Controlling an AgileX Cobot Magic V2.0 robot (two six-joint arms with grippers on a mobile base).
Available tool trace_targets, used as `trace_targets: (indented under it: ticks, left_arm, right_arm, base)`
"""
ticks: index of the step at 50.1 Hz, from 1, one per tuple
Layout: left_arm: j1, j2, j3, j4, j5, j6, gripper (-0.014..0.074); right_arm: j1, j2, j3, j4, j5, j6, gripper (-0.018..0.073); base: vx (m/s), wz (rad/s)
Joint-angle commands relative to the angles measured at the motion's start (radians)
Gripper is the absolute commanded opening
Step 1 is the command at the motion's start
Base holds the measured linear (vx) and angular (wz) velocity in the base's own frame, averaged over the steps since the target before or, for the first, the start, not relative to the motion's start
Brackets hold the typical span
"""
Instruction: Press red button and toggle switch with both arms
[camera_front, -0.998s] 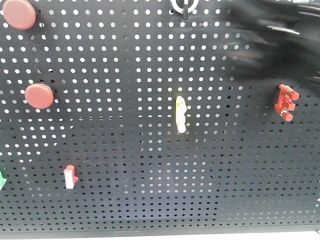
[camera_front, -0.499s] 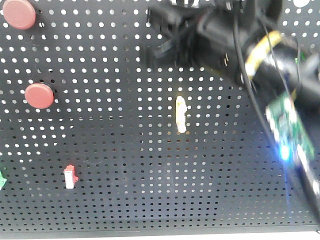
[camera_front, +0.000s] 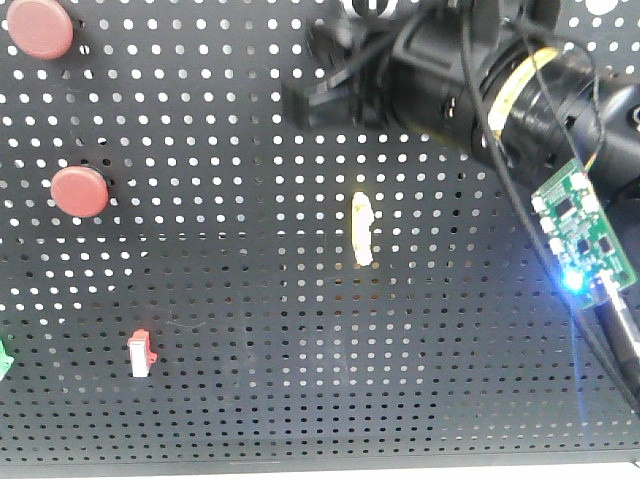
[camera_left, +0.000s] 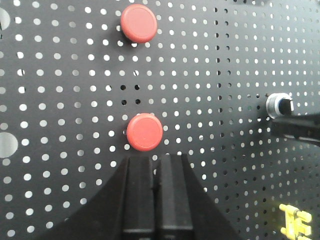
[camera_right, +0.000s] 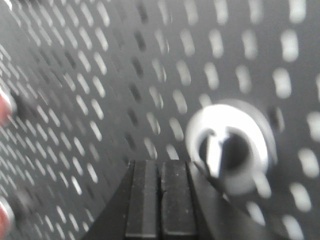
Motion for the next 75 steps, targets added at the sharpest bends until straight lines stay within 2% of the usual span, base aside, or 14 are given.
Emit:
trace_targets:
  ticks: [1,15,21,29,34,39,45,52,58,75]
  left_arm:
    - [0.001,0.004,-0.027,-0.010,-0.066,-0.007,0.0001]
    - [0.001,0.004,-0.027,-0.010,-0.063,-0.007,0.0001]
    - [0.001,0.004,-0.027,-0.010,-0.061,-0.007,0.0001]
    - [0.001,0.004,-0.027,-0.010,-0.060,-0.007,0.0001]
    - [0.001,0.004,-0.027,-0.010,-0.060,-0.007,0.0001]
    - [0.001,0.004,-0.027,-0.010,-0.060,-0.007,0.0001]
    - [0.001,0.004,-0.027,-0.010,-0.060,-0.007,0.0001]
    - [0.001,0.004,-0.027,-0.010,-0.061,-0.007,0.0001]
    - [0.001,0.004,-0.027,-0.010,-0.062,-0.007,0.0001]
    - [0.001,0.004,-0.027,-0.010,-0.063,-0.007,0.0001]
  right_arm:
    - [-0.012,-0.060,-0.036,-0.007,0.025,-0.005,0.0000]
    - [-0.012,-0.097,-0.036,-0.010,0.025,-0.031,0.0000]
    - [-0.002,-0.115,-0.036,0.036,0.034,-0.020,0.0000]
    - [0.045,-0.161,-0.036,0.046,0.202,-0.089,0.0000]
    - [0.050,-0.190,-0.035,0.051,0.248,-0.135,0.0000]
    - [0.049,-0.230,-0.001,0.046,0.235,-0.139,0.0000]
    - [0.048,-0.305,0.119,0.038,0.221,-0.139,0.0000]
    - [0.047,-0.371,0.247,-0.031,0.110,-0.131,0.0000]
    - [0.047,-0.383,0.275,-0.060,0.040,-0.129,0.0000]
    - [0.047,-0.384,0.276,-0.055,0.050,-0.128,0.0000]
  base:
    - [0.00,0.00]
    - [0.00,0.00]
    - [0.00,0.00]
    - [0.00,0.00]
    - [0.00,0.00]
    - [0.00,0.00]
    - [0.00,0.00]
    - [0.00,0.00]
    - [0.00,0.00]
    - [0.00,0.00]
